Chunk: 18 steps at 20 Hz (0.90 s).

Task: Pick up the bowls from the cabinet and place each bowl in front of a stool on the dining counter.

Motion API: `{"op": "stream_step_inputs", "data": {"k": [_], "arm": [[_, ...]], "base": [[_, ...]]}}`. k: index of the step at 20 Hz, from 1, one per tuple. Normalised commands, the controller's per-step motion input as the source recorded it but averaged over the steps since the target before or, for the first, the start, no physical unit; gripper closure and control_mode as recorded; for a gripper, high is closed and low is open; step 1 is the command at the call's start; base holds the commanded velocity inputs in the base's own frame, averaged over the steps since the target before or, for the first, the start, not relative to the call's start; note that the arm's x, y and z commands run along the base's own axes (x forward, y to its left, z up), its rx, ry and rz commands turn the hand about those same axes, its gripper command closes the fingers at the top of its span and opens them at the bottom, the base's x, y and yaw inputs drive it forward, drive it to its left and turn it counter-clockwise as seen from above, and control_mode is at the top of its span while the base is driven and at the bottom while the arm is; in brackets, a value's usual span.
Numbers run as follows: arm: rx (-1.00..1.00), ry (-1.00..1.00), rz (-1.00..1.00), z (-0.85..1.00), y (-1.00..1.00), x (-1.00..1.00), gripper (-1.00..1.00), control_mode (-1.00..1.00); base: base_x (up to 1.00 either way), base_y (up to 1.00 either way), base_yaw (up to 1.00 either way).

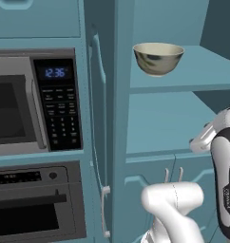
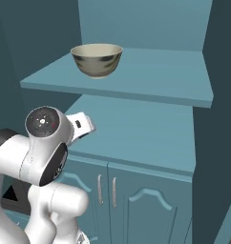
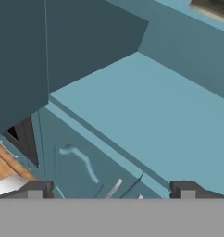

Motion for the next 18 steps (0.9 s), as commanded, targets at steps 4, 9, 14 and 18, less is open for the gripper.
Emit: {"op": "stream_step_inputs", "data": {"k": [4,9,14,18], "arm": [[0.06,0.0,-0.09,0.53,-0.01,0.03,-1.0,-1.0],[0.3,0.0,-0.24,0.67,-0.02,0.0,-1.0,-1.0],[0.45,-0.01,-0.27,0.24,-0.07,-0.01,-1.0,-1.0],[0.52,-0.07,-0.34,0.04,0.0,-0.12,-1.0,-1.0]], "base": [[0.0,0.0,0.0],[0.0,0.0,0.0],[0.0,0.0,0.0],[0.0,0.0,0.0]]}}
